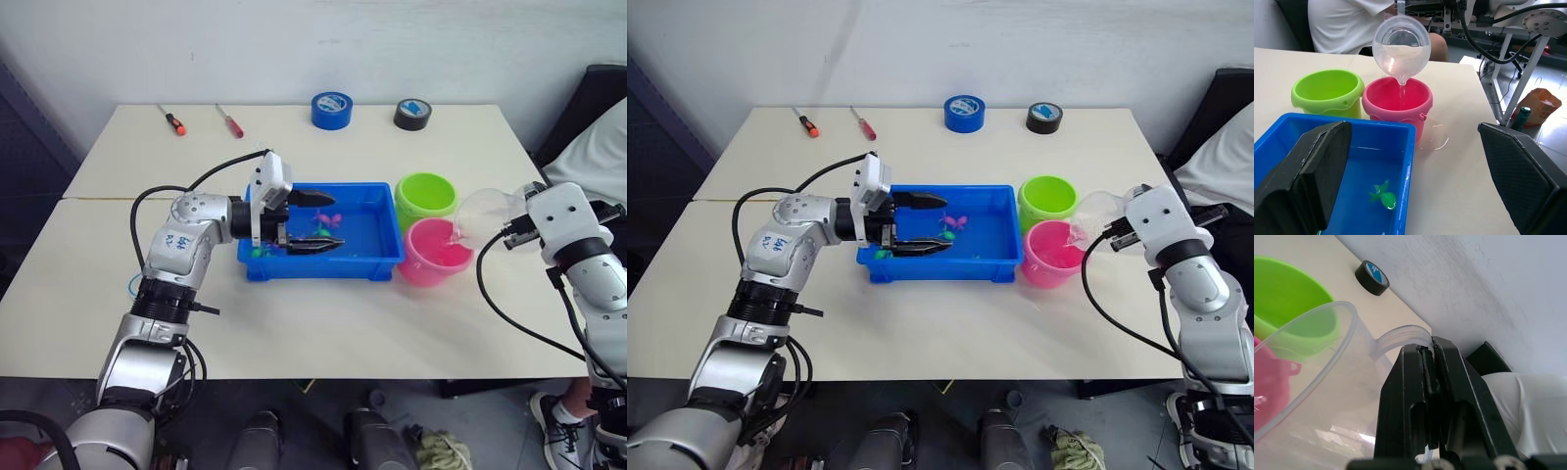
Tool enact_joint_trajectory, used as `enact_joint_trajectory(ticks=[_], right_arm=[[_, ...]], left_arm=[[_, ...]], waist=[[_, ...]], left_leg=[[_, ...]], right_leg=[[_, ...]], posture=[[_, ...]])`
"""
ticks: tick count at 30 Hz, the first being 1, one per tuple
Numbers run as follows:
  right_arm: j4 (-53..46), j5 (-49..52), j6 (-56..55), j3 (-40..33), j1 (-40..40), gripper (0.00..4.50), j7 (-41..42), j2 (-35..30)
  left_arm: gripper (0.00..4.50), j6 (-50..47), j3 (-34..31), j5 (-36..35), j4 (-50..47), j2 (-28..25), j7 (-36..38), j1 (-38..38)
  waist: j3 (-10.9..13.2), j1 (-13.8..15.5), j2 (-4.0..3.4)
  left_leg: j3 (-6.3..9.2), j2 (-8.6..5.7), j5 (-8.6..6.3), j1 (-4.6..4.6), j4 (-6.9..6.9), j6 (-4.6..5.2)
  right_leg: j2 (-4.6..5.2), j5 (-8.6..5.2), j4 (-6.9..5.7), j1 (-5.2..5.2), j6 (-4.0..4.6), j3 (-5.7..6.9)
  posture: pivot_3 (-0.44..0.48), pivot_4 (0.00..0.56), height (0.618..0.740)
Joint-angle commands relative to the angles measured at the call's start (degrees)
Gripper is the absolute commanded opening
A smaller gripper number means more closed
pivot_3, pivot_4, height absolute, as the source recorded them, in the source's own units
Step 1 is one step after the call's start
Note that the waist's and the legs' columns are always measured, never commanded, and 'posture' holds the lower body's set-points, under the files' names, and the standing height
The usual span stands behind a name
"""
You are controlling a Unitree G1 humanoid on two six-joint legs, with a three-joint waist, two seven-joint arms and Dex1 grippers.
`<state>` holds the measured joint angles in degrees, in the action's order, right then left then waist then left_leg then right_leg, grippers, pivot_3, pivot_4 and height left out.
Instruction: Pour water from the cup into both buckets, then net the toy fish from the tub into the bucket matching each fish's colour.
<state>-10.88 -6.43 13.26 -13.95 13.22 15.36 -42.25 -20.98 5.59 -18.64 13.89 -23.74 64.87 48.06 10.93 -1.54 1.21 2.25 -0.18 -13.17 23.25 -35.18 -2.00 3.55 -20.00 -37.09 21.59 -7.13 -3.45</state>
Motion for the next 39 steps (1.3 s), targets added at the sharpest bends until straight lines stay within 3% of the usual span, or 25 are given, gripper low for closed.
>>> enact_joint_trajectory(ticks=[1,33,39], right_arm=[[-1.03,-1.25,-2.16,-1.51,1.61,0.04,-0.50,-1.24],[1.12,-4.09,-5.47,-0.67,3.09,0.04,-0.26,-0.25],[1.02,2.20,2.18,-3.17,6.06,0.04,0.14,4.09]], left_arm=[[4.50,0.24,-0.84,-0.78,-2.38,-0.59,-0.13,0.08],[4.50,-0.69,-0.44,-0.74,-4.48,-1.55,-0.41,-1.12],[4.50,-1.18,-0.65,-0.77,-5.01,-1.76,-0.77,-1.44]], waist=[[0.00,0.00,0.00],[0.00,-0.03,0.00],[0.00,-0.12,0.00]], left_leg=[[0.00,0.00,0.00,0.00,0.00,0.00],[0.00,0.00,0.01,0.00,-0.02,-0.01],[-0.01,0.03,0.01,-0.02,-0.03,-0.02]], right_leg=[[0.00,0.00,0.00,0.00,0.00,0.00],[0.00,0.00,-0.03,0.00,0.00,0.00],[-0.02,0.00,-0.07,0.00,0.00,-0.01]], posture=[[0.000,0.150,0.734],[0.000,0.150,0.734],[0.000,0.150,0.734]])
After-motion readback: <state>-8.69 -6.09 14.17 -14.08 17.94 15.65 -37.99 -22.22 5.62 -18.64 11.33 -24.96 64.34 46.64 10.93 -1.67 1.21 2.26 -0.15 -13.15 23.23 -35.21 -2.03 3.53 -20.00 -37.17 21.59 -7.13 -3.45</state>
